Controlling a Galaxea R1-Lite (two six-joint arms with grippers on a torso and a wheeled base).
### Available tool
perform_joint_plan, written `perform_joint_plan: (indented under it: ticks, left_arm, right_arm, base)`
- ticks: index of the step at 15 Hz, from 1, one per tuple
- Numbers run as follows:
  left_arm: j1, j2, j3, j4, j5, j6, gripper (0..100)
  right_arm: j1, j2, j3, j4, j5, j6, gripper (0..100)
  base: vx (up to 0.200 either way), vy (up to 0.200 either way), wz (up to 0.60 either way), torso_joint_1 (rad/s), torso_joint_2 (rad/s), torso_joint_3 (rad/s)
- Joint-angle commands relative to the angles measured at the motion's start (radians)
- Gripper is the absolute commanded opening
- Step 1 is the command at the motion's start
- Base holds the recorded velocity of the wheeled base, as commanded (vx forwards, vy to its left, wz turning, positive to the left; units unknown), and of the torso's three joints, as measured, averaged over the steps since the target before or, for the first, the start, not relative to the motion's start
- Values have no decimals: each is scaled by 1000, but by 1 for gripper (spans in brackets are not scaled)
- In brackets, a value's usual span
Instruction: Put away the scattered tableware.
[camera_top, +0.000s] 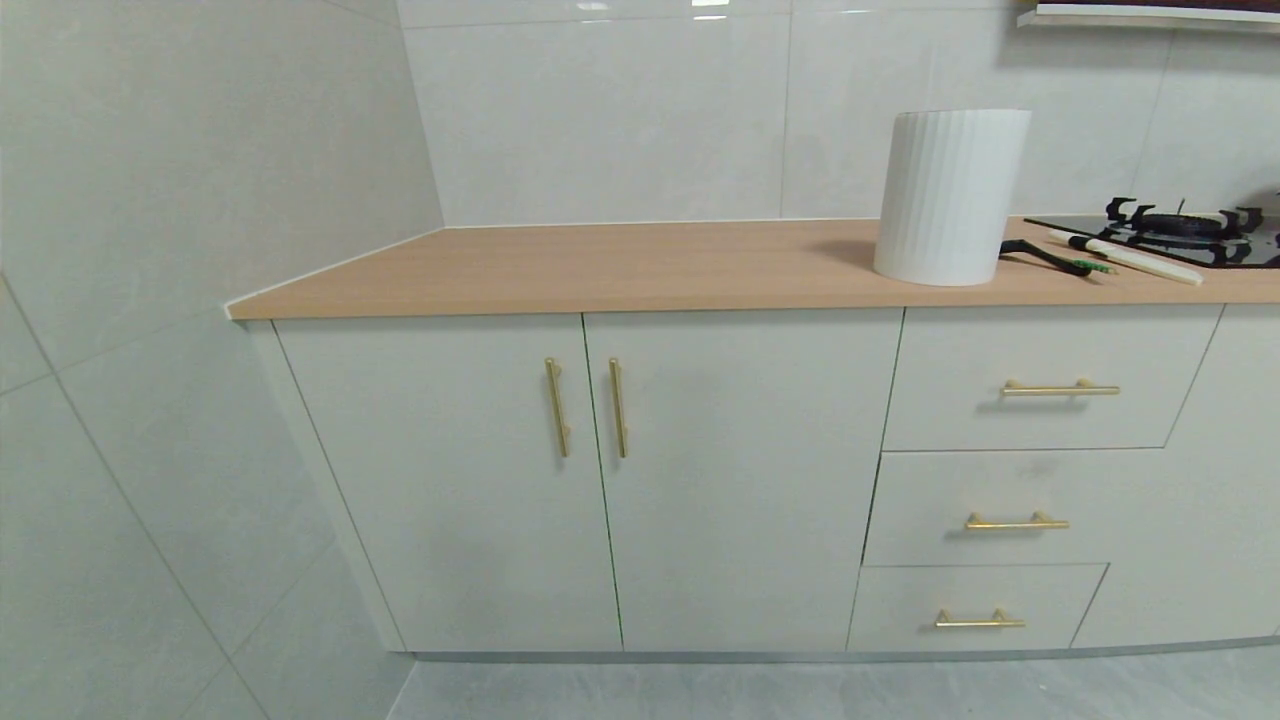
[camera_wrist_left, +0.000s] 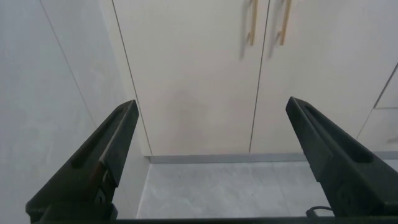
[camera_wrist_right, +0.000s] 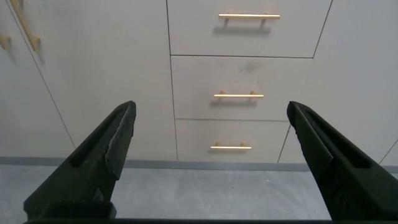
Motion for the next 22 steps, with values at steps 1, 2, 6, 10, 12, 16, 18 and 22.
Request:
perform_joint_plan:
  ticks: [1,2,6,10,12,16,18,22]
  left_arm:
    - [0,1,0,-2,0,-5,100]
    - [0,1,0,-2,0,-5,100]
    - [0,1,0,-2,0,-5,100]
    - [0,1,0,-1,0,-5,100]
    - [0,1,0,-2,0,-5,100]
    - [0,1,0,-2,0,-5,100]
    - [0,1,0,-2,0,-5,100]
    - [0,1,0,-1,0,-5,100]
  right_arm:
    - [0,2,0,0,0,4,100]
    - [0,2,0,0,0,5,100]
    - [0,2,0,2,2,4,100]
    - [0,2,0,0,2,4,100]
    - [0,2,0,0,2,4,100]
    - [0,2,0,0,2,5,100]
    - [0,2,0,0,2,5,100]
    - [0,2,0,0,2,5,100]
  base:
    - [0,0,0,0,0,0]
    - [0,0,0,0,0,0]
    - [0,0,0,0,0,0]
    - [0,0,0,0,0,0]
    - [0,-100,0,6,4,4]
    - [0,-200,0,2,6,2]
    - [0,-200,0,2,-5,7]
    - [0,-200,0,2,-2,4]
